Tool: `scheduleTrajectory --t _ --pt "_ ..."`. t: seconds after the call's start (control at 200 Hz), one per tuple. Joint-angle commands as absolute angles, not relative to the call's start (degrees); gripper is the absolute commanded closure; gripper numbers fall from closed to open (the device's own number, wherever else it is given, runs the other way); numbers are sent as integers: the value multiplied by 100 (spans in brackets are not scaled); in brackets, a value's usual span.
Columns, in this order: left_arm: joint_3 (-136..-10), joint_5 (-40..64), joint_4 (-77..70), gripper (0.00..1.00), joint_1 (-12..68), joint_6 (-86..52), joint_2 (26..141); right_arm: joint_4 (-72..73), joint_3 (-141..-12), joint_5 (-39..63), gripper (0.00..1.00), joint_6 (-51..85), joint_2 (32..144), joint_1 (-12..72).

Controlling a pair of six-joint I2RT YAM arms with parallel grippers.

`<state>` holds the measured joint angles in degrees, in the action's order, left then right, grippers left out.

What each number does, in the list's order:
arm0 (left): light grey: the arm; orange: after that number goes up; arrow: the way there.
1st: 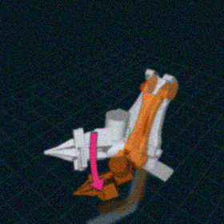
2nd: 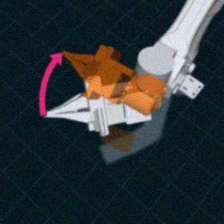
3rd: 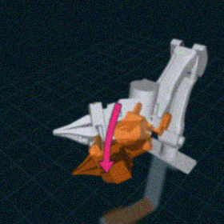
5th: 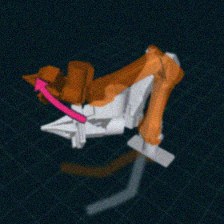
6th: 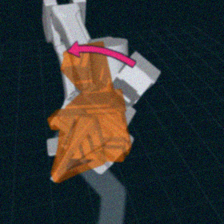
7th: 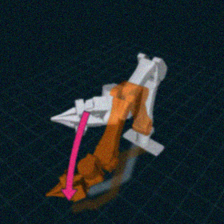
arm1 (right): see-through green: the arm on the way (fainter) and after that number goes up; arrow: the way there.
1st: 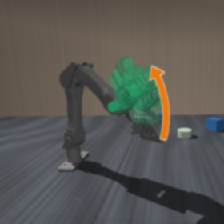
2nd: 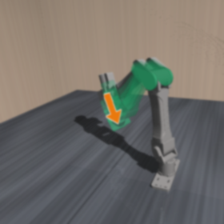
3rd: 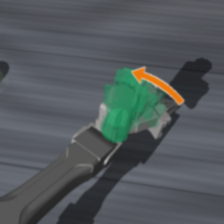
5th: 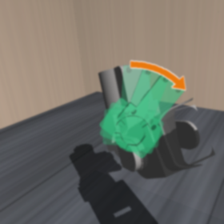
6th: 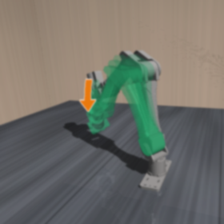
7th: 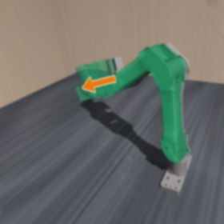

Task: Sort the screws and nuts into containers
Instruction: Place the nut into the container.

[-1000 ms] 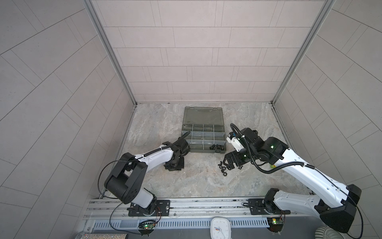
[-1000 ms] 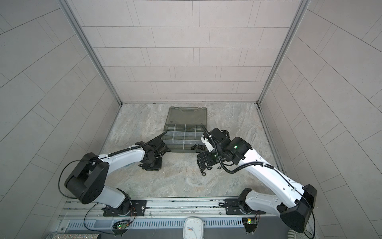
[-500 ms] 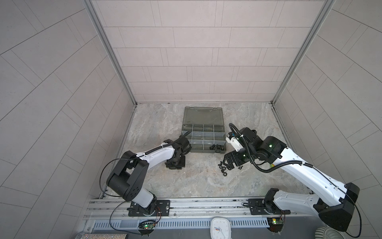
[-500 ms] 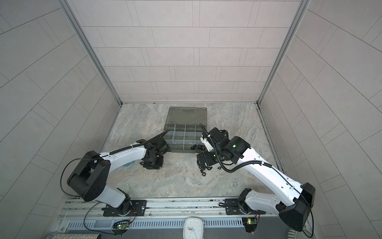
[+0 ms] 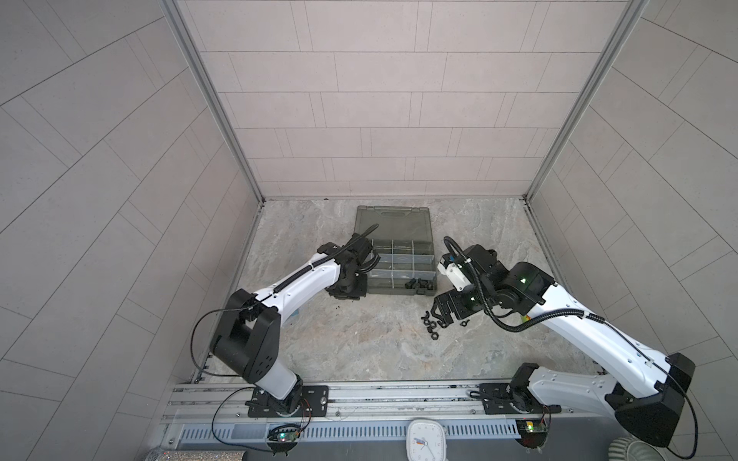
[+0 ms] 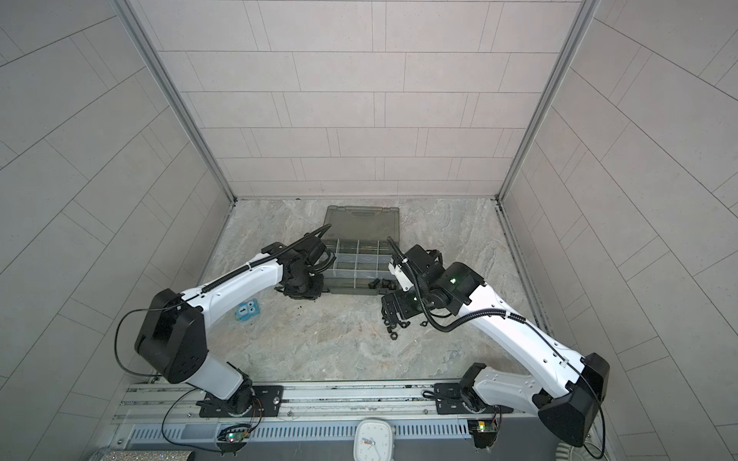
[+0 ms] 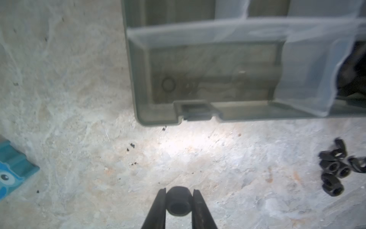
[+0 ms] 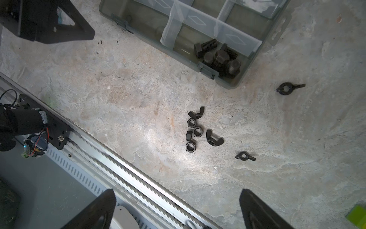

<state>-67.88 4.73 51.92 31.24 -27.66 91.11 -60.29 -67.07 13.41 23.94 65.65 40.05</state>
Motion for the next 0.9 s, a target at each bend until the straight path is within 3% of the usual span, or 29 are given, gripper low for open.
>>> scheduleTrajectory --t 0.0,0.676,0.896 --pt "-7319 378 5578 81 3094 -2470 9492 -6187 -6820 1153 1 2314 6469 3940" --pt "-8792 548 5556 81 3094 -2111 11165 -6307 -6985 1343 1 1974 6580 3061" --pt "-9032 667 5649 50 3097 -2049 11301 -6317 -7085 1448 1 1898 6717 2926"
